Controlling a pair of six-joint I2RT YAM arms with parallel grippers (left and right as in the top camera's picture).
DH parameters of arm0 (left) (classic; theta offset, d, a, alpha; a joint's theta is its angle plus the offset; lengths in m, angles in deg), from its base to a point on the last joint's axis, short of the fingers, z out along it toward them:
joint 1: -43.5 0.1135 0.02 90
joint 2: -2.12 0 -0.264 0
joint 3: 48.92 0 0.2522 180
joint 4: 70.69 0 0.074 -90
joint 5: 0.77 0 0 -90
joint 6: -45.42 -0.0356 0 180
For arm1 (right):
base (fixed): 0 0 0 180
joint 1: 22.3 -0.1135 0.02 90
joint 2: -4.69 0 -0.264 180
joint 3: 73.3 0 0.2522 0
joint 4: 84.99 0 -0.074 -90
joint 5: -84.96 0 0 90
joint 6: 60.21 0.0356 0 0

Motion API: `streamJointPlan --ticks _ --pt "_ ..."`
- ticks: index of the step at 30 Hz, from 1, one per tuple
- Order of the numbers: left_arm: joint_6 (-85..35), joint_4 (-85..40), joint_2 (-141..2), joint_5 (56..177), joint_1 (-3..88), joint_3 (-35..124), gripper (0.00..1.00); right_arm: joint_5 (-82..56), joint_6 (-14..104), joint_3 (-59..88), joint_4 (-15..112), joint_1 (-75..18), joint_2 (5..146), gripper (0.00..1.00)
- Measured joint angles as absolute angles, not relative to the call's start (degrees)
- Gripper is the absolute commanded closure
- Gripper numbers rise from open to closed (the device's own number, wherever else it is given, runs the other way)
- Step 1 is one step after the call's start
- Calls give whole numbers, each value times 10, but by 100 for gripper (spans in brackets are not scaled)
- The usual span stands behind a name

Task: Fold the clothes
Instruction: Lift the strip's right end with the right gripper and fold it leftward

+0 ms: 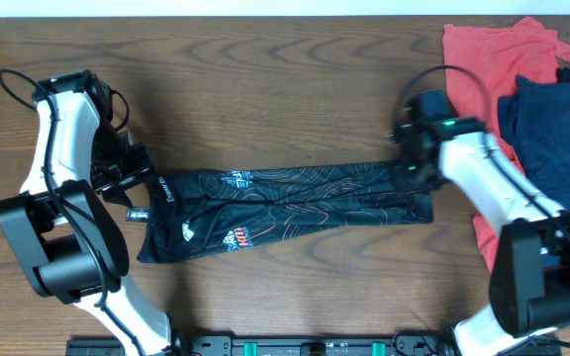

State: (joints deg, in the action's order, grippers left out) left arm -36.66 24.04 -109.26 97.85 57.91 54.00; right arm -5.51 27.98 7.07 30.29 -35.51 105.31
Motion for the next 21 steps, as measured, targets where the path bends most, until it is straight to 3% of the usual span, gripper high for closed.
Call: streamJointPlan --ticks 11,21 --pt "-367 240 -1093 978 579 540 46 -66 302 71 351 -518 1053 96" --pt "-367 239 -1093 978 579 540 46 -70 353 71 413 -550 1053 97"
